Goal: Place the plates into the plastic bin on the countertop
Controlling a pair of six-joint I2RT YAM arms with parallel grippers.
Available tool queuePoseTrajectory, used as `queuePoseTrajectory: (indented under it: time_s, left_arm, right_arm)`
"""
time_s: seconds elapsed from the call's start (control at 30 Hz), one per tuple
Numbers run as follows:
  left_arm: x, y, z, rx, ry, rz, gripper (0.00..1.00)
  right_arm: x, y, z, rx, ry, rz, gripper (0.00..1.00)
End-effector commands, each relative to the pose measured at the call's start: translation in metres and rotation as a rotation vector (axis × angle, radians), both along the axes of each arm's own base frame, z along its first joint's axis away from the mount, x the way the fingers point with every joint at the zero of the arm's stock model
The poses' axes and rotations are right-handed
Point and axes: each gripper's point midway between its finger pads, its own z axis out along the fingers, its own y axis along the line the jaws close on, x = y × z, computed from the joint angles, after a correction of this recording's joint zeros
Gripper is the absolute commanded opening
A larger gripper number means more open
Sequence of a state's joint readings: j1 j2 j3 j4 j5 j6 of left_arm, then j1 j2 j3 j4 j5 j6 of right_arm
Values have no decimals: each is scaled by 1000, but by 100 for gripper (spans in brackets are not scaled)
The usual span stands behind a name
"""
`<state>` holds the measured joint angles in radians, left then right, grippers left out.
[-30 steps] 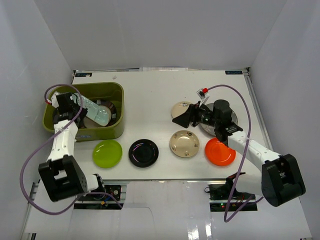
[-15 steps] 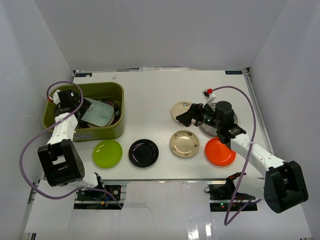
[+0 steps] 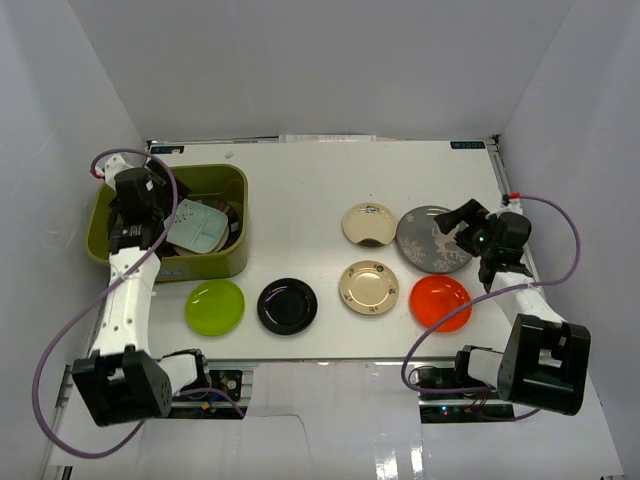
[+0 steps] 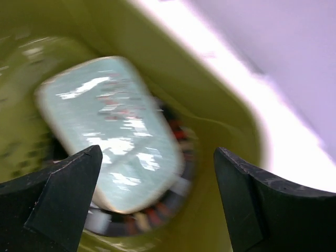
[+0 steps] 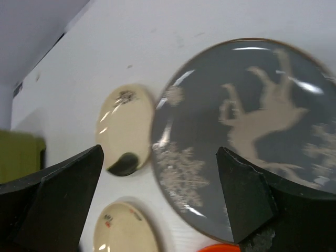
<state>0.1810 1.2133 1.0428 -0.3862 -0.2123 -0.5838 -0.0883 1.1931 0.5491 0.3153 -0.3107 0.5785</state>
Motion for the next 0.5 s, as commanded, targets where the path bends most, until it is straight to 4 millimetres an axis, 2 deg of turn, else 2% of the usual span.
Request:
queuePoseTrajectory:
  time_s: [0.0,0.07,0.1,0.17,0.2,0.23,0.3,0.33,0.37,0.4,0.47]
  left_arm:
    - [-3,-63,75,-14,-240,-249,98]
    - [-14,-114,93,-57,-299,-439,98]
    - [-19,-138,95,-82,-308,-524,98]
    - [-38,-190,95,-151,-321,-736,98]
    - [-45,-206,91,-173,-317,-803,98]
    - [-57,-231,80,-192,-298,-897,98]
    - [-73,-256,69,-218,-277,-998,98]
    - [-87,-276,63,-233,-262,-1071,98]
    - [-95,-285,47,-238,-230,-1109,98]
    - [-100,-294,42,-244,-224,-1142,98]
    - [-116,-314,25,-261,-180,-1222,98]
  right_arm:
    - [-8,-50,-28,65,55,-164,93]
    - [-13,-78,-38,83,69,-259,91]
    - [-16,-85,-46,88,87,-290,91]
    - [-25,-101,-62,96,119,-362,91]
    - [-29,-106,-69,92,136,-392,91]
    - [-33,-109,-76,95,155,-407,91]
    - [-38,-113,-88,92,189,-434,91]
    - [-41,-112,-93,92,198,-437,91]
    - [-43,-110,-101,101,222,-433,91]
    - [-40,-104,-102,125,215,-397,90]
    - [-35,-92,-103,204,218,-348,83]
